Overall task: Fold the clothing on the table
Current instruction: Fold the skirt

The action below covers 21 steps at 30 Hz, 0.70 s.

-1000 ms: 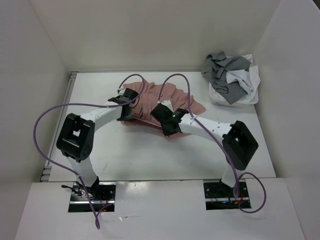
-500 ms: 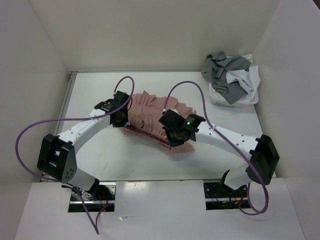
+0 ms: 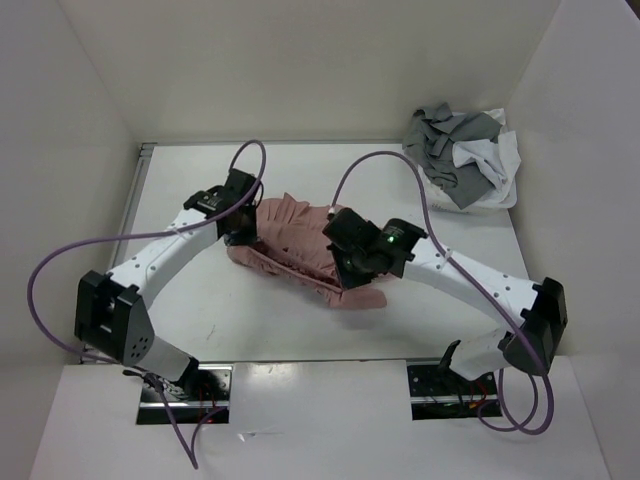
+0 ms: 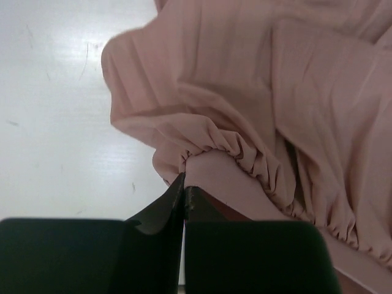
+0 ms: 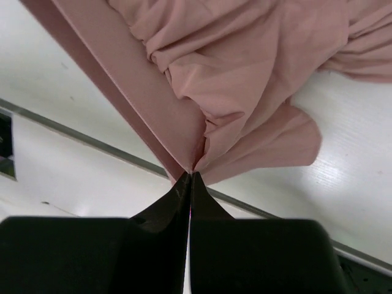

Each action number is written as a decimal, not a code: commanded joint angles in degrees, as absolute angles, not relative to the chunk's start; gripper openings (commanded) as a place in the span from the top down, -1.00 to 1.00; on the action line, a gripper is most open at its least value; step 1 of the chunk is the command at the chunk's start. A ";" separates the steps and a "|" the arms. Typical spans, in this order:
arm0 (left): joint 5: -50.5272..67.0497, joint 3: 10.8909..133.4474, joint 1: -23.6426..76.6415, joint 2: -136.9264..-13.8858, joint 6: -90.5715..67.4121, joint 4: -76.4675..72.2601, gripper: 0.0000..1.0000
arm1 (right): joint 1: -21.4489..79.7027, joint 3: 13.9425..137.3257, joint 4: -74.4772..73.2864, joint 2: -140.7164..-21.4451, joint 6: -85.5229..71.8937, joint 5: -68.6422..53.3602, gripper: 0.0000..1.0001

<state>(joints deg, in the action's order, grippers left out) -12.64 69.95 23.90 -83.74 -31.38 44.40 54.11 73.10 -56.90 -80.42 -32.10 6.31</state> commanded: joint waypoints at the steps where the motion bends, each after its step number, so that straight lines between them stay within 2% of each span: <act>1: -15.64 75.93 23.64 -87.97 -29.36 43.07 1.00 | 52.04 78.22 -61.17 -79.98 -30.06 9.13 1.00; 8: -17.31 84.98 23.64 -96.49 -27.43 41.49 1.00 | 45.80 85.15 -60.03 -84.37 -24.71 10.90 1.00; 15: -17.84 95.16 22.50 -106.07 -26.89 41.48 1.00 | 33.33 89.11 -56.34 -89.91 -18.98 8.88 1.00; 21: -19.15 100.28 21.45 -111.79 -26.37 40.87 1.00 | 29.00 93.42 -53.18 -96.85 -17.23 7.73 1.00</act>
